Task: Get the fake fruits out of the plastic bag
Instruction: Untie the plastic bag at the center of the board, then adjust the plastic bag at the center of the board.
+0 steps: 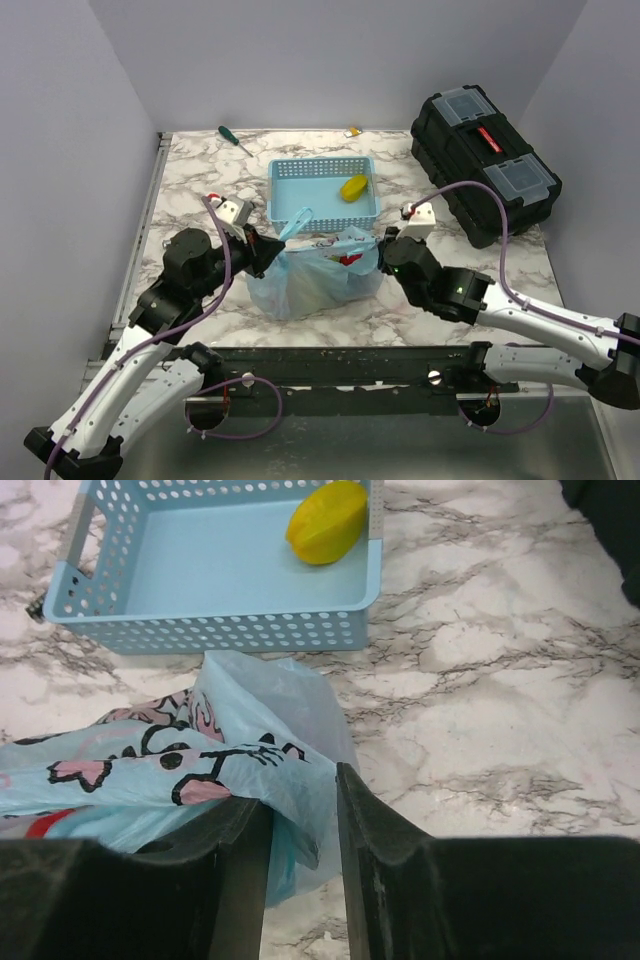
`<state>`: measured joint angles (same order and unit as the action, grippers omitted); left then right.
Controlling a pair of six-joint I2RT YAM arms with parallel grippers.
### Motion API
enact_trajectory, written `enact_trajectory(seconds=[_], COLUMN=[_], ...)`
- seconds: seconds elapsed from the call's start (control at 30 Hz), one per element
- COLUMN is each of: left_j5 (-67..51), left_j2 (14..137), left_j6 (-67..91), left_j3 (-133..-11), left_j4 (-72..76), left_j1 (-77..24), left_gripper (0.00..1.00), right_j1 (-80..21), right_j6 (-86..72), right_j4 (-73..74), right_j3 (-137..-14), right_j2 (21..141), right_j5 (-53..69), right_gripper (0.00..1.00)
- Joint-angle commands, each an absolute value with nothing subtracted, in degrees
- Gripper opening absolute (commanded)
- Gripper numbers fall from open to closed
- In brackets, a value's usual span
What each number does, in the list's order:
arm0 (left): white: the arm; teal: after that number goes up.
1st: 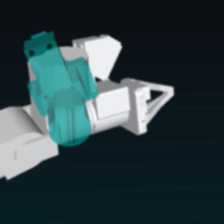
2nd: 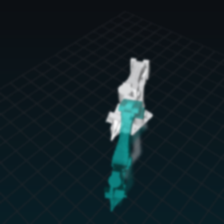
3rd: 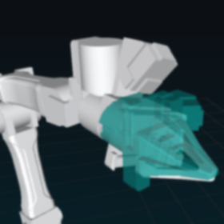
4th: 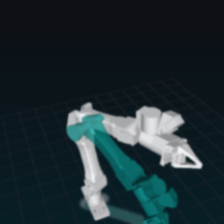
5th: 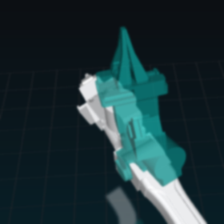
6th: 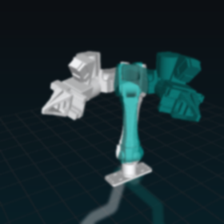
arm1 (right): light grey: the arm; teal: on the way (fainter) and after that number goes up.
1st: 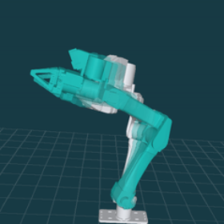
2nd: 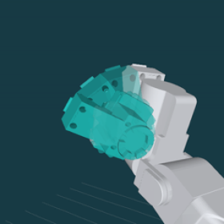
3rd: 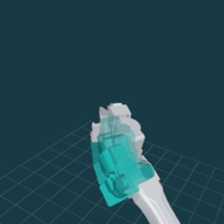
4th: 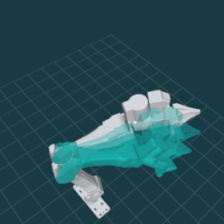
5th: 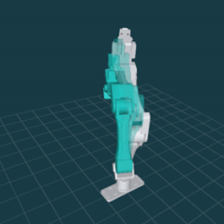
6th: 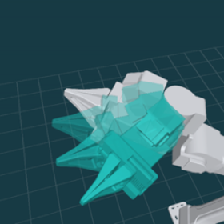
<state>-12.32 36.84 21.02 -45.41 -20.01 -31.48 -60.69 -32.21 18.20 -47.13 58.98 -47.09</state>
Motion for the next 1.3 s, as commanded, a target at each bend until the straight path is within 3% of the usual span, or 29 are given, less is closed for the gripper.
enact_trajectory(seconds=[0.0, 0.17, 0.23, 0.27, 0.33, 0.37, 0.43, 0.57, 0.73, 0.93, 1.03, 1.27], left_j5=[-10.7, -12.7, -13.8, -14.6, -16.2, -17.0, -18.6, -22.4, -27.1, -27.5, -34.5, -37.6], left_j2=[35.6, 35.6, 36.3, 36.7, 37.7, 38.4, 39.5, 43.3, 47.8, 44.3, 42.5, 39.8], left_j6=[19.7, 19.2, 18.8, 18.6, 18.2, 17.5, 16.0, 12.6, 9.0, 8.4, 6.9, 3.8], left_j3=[-45.9, -47.2, -48.2, -48.8, -50.4, -51.3, -53.1, -57.7, -62.0, -61.1, -62.0, -62.9], left_j4=[-18.1, -19.7, -21.1, -22.0, -23.5, -24.2, -25.6, -29.3, -32.6, -32.8, -34.2, -35.8], left_j1=[-31.1, -31.1, -31.1, -31.1, -31.1, -31.1, -31.0, -31.1, -32.3, -33.6, -33.5, -34.6], left_gripper=[0.0, 0.0, 0.0, 0.03, 0.19, 0.28, 0.44, 0.63, 0.72, 0.76, 0.79, 0.94], right_j1=[-58.9, -58.1, -58.1, -58.0, -58.1, -58.0, -58.1, -58.1, -58.1, -58.1, -58.0, -58.0], right_j6=[-37.7, -37.0, -34.7, -32.7, -27.4, -24.4, -19.9, -15.4, -14.1, -13.8, -12.9, -13.3], right_j4=[29.9, 37.9, 38.3, 38.1, 36.1, 34.4, 32.0, 27.5, 26.8, 24.4, 20.6, 17.4], right_j3=[-53.1, -60.8, -62.7, -63.4, -64.4, -64.4, -64.5, -64.0, -66.6, -68.3, -67.8, -70.0], right_j2=[62.4, 67.1, 67.8, 68.0, 68.0, 67.7, 66.9, 65.7, 68.6, 69.3, 68.1, 69.9], right_j5=[-46.1, -46.3, -45.2, -43.5, -38.1, -34.7, -28.1, -20.4, -19.4, -14.6, -11.3, -14.6], right_gripper=[0.35, 0.48, 0.62, 0.68, 0.82, 0.84, 0.84, 0.89, 0.9, 0.9, 0.94, 0.96])
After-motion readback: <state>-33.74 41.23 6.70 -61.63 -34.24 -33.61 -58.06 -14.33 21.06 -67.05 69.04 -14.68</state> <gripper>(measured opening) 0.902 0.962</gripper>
